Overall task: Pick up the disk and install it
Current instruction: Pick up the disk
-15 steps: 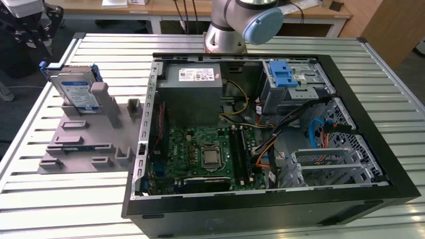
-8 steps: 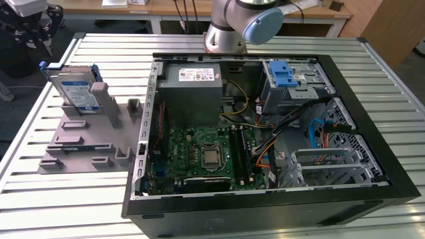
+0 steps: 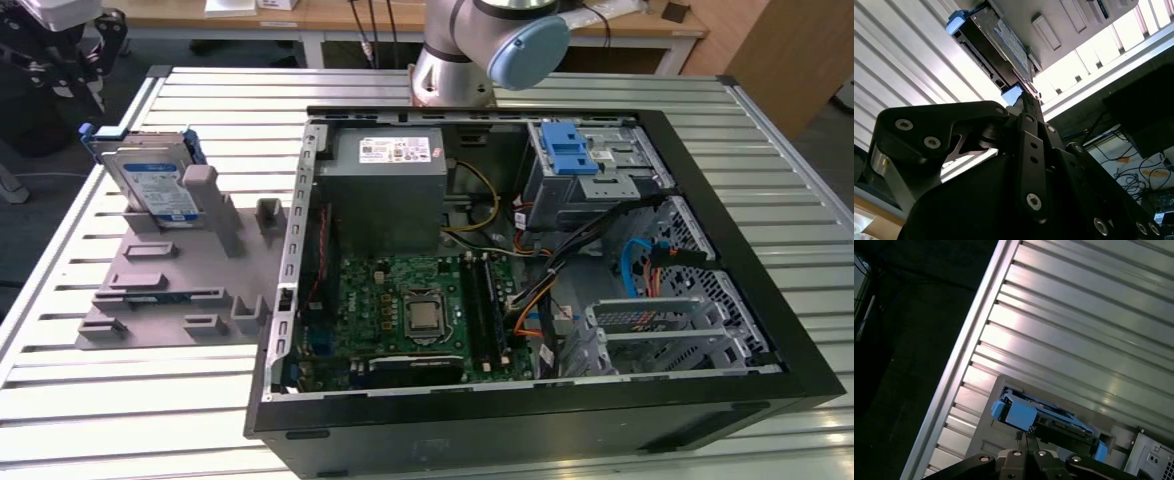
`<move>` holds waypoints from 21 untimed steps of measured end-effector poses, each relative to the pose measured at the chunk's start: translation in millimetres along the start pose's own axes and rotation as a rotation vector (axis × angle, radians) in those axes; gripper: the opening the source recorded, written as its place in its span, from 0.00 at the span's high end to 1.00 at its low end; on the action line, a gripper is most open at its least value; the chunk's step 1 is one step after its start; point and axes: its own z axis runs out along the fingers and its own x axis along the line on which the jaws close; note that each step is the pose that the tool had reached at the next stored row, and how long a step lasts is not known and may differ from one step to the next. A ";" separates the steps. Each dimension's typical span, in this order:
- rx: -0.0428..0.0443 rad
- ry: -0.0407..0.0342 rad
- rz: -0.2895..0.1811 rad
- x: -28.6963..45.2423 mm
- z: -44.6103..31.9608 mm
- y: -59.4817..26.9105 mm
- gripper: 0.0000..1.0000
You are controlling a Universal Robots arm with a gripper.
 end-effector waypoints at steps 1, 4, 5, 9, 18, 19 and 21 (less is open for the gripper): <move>0.0001 0.0004 -0.009 0.0 0.0 0.0 0.89; 0.0005 0.0015 -0.035 0.0 0.0 0.0 0.89; 0.0006 0.0019 -0.044 0.0 0.0 0.0 0.89; 0.0011 0.0034 -0.081 0.0 0.1 0.0 0.89; 0.0028 0.0058 -0.163 0.0 0.2 0.0 0.89; 0.0031 0.0060 -0.175 0.0 0.2 0.0 0.89; 0.0038 0.0063 -0.198 0.0 0.3 0.0 0.89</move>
